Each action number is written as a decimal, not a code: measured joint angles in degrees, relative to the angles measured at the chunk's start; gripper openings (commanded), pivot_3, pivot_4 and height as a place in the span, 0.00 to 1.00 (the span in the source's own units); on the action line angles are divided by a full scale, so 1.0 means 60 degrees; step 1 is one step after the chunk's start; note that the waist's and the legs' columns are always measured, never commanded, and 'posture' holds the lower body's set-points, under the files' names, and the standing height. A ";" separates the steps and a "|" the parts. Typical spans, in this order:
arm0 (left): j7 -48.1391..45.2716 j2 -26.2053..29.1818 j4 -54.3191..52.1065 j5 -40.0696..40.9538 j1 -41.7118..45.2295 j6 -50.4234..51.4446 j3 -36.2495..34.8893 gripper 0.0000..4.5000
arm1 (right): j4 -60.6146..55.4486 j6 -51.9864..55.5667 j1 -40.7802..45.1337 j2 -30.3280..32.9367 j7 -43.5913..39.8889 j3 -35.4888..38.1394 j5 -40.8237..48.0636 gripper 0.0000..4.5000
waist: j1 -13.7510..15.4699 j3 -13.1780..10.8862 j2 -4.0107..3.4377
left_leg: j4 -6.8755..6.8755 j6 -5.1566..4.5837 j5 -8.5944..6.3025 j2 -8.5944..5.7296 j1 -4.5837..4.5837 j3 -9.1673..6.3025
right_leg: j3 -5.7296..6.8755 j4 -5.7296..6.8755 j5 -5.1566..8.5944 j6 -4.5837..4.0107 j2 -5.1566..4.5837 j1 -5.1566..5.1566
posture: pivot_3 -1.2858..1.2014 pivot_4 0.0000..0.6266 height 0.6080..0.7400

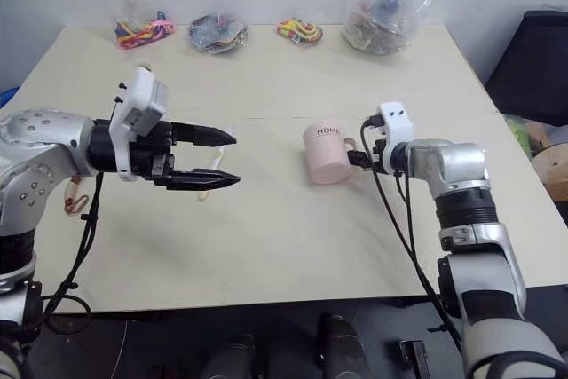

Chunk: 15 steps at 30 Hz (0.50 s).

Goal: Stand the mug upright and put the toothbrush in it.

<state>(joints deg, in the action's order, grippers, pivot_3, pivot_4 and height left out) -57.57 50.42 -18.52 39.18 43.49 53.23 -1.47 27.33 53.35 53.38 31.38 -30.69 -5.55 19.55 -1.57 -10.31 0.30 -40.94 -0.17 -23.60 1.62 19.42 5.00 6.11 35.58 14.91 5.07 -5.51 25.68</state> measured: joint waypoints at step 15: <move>0.0796 -0.0101 0.0118 0.0195 -0.0649 0.0189 -0.0498 0.84 | -0.0317 -0.1293 0.0093 -0.1300 -0.0194 0.0609 -0.0422 0.01 | -0.0066 0.0000 -0.0001 | 0.0005 0.0001 0.0000 0.0013 -0.0012 -0.0006 | 0.0002 0.0004 0.0001 -0.0002 0.0010 -0.0003 | 0.52 0.24 1.00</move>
<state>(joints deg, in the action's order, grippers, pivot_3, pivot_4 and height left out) -52.79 49.81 -17.81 40.35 39.60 54.37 -4.46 25.43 45.59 53.94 23.58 -31.85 -1.89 17.02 -1.97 -10.32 0.30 -40.91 -0.16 -23.60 1.69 19.35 4.97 6.13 35.60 14.91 5.06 -5.45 25.66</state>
